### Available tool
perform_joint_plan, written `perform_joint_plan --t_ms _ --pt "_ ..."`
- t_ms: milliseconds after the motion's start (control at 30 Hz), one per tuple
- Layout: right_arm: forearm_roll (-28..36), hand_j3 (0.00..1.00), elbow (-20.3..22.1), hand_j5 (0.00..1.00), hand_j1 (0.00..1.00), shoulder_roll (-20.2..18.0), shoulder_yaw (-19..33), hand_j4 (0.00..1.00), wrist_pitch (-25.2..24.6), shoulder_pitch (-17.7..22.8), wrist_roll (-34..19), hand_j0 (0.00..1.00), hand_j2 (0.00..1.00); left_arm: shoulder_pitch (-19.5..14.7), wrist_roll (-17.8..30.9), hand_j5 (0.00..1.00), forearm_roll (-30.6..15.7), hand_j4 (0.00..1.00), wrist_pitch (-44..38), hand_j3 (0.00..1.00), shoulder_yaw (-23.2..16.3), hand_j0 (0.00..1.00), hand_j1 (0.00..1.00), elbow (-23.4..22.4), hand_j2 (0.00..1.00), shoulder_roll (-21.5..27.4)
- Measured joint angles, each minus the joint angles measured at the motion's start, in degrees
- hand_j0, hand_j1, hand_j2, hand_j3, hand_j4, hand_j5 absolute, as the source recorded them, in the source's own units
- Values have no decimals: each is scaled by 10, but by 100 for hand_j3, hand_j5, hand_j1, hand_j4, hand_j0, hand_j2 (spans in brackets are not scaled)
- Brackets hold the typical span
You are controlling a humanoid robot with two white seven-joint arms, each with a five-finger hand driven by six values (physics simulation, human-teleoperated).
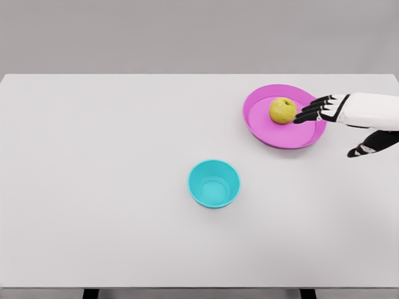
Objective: Put the apple from the pink plate into the blue bowl with your right arm
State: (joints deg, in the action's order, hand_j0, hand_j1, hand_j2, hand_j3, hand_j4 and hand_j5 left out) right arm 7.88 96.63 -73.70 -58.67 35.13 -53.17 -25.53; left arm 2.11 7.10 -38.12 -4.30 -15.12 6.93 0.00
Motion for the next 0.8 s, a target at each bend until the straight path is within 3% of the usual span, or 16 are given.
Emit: perform_joint_plan --t_ms 100,167,300,367,500,800 --pt "2 100 -4 100 100 6 -3 100 -3 -31 -1 100 100 0 0 100 0 100 0 100 0 100 100 0 100 0" --pt "-14 100 -21 100 100 44 -5 100 -24 -60 -3 100 100 0 0 100 0 100 0 100 0 100 100 0 100 0" --pt "-43 100 -139 100 100 173 -42 100 -63 -114 -27 100 100 0 0 100 0 100 0 100 0 100 100 0 100 0" --pt "-54 100 -190 100 100 215 -63 100 -72 -116 -35 100 100 0 0 100 0 100 0 100 0 100 100 0 100 0" --pt "-61 100 -255 100 100 251 -92 100 -84 -156 -47 100 100 0 0 100 0 100 0 100 0 100 100 0 100 0" --pt "-75 100 -351 100 100 302 -137 100 -85 -157 -53 100 100 0 0 100 0 100 0 100 0 100 100 0 100 0"
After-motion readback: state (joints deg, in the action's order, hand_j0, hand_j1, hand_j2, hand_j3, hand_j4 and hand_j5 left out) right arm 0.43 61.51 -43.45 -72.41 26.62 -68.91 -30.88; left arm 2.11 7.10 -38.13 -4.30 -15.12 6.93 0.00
